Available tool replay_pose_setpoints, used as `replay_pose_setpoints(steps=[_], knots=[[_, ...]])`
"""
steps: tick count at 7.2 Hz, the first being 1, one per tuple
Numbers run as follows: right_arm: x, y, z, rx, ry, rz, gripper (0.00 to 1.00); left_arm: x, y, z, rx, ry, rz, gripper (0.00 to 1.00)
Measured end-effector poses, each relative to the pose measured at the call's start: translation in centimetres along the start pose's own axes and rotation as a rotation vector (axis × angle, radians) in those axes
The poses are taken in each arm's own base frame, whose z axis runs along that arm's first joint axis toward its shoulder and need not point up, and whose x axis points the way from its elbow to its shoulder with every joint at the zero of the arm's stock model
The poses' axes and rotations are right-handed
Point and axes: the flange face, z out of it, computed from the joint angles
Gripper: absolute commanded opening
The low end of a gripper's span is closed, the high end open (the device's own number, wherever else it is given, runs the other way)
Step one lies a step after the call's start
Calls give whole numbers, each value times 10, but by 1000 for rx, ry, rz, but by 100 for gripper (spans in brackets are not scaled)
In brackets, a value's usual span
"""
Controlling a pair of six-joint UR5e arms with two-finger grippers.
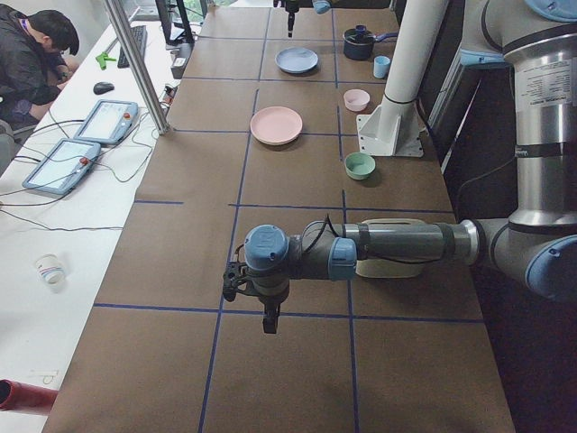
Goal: Stack three plates with pink and blue
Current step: 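Reach the right gripper to the light blue plate's rim and grasp it, then lift the light blue plate with the right gripper and lower it onto the pink plate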
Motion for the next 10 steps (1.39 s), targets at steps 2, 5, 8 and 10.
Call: replay_pose_setpoints(steps=[2,5,8,10], knots=[[-10,16,27,-28,-5,-5,75,0,0,0,-1,1,2,100],[-1,29,51,-52,-9,-27,10,-2,3,2,-5,2,-2,100],[-4,31,51,-51,-20,-38,0,-2,5,3,-7,5,-4,100],[-29,28,34,-58,-83,-39,0,-2,5,3,-7,6,-4,100]])
